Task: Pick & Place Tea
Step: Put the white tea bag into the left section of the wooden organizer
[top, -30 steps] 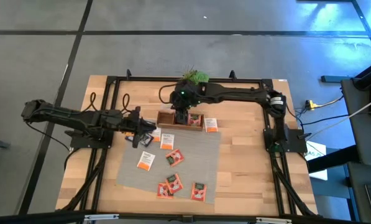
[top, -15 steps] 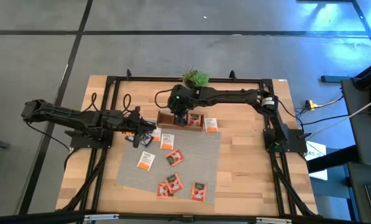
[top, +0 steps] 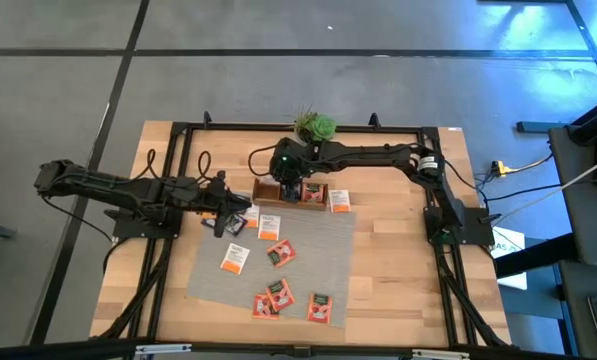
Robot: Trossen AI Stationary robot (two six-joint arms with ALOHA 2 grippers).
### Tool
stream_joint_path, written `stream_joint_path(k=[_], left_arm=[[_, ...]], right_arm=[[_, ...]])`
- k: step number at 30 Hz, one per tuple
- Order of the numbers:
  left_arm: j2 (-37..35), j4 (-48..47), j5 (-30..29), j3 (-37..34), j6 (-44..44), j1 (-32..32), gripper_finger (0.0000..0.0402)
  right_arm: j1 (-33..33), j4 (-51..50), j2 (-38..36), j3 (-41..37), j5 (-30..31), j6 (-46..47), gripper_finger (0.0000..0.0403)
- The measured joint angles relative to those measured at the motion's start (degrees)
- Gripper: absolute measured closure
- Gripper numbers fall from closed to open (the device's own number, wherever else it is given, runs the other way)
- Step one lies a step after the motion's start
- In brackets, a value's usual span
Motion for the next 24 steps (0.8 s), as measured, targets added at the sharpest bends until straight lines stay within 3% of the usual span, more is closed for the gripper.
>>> stream_joint_path(k=[13, 24], left_arm=[[0.0, -0.01, 0.0, 0.0, 0.0, 0.0, 0.0397], [0.0, -0.02, -0.02, 0.04, 0.0, 0.0, 0.0394]], right_arm=[[0.0, -0.09, 0.0, 0.0, 0.98, -0.9, 0.0328], [1.72, -2.17, -6.48, -0.07, 13.47, 2.3, 0.0309]])
